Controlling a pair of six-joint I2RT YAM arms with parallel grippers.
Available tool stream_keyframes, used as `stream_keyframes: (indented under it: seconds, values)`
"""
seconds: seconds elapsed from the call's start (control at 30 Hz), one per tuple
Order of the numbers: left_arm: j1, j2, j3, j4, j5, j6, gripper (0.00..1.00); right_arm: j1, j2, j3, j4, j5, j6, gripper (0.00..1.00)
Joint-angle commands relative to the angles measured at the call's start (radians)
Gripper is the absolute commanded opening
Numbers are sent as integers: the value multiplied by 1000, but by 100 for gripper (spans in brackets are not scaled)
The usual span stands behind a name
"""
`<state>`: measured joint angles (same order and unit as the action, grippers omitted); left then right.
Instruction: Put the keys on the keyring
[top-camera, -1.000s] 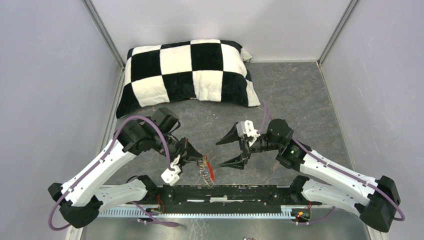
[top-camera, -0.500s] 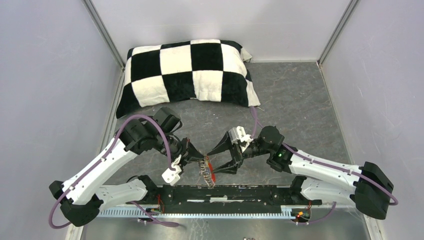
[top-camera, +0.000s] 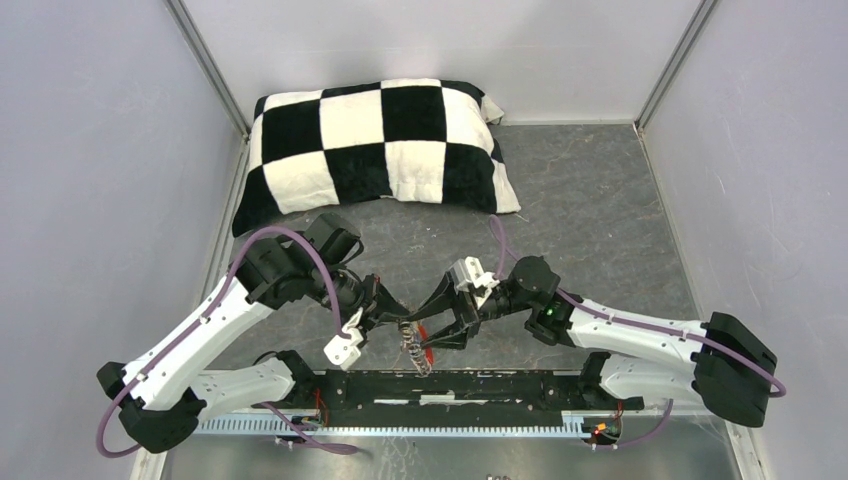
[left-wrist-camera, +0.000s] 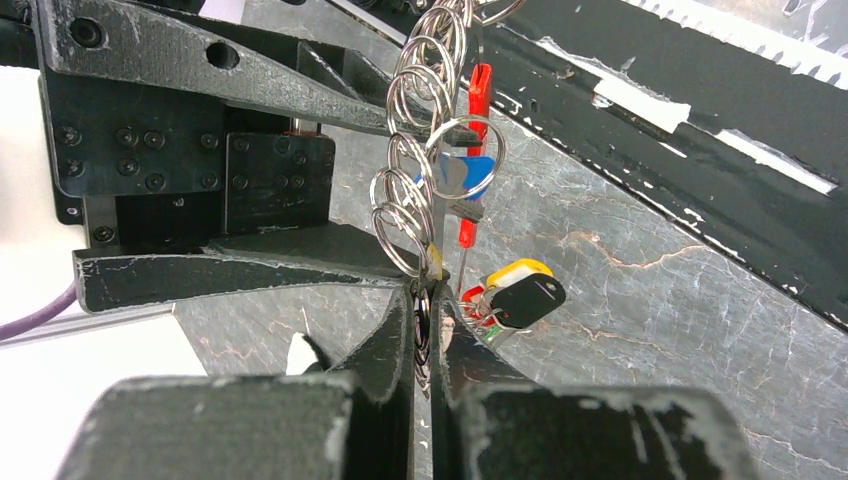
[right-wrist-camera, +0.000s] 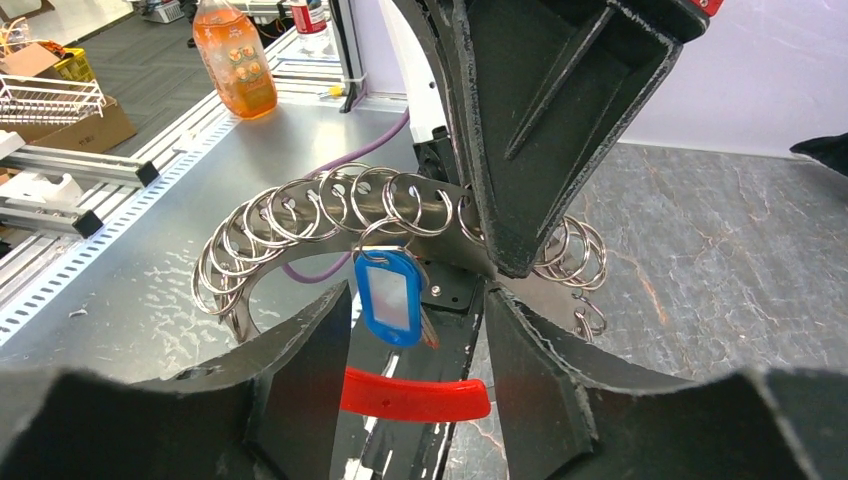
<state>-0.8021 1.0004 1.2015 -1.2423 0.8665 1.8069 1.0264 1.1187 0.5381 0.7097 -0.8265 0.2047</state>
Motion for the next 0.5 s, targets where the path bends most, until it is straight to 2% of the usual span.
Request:
stream_keyframes:
  seconds: [0.0,0.27,0.47]
  values:
    - [-6,-13,41,34,47,-30,2,13,13,-4,65,11,10,56]
    - [-8,-18,40,48,46,-50,2,32,50,-3,93,39,18,47]
    - [-10,-30,32,48,45,-55,2,32,28,19,11,60,-36,30]
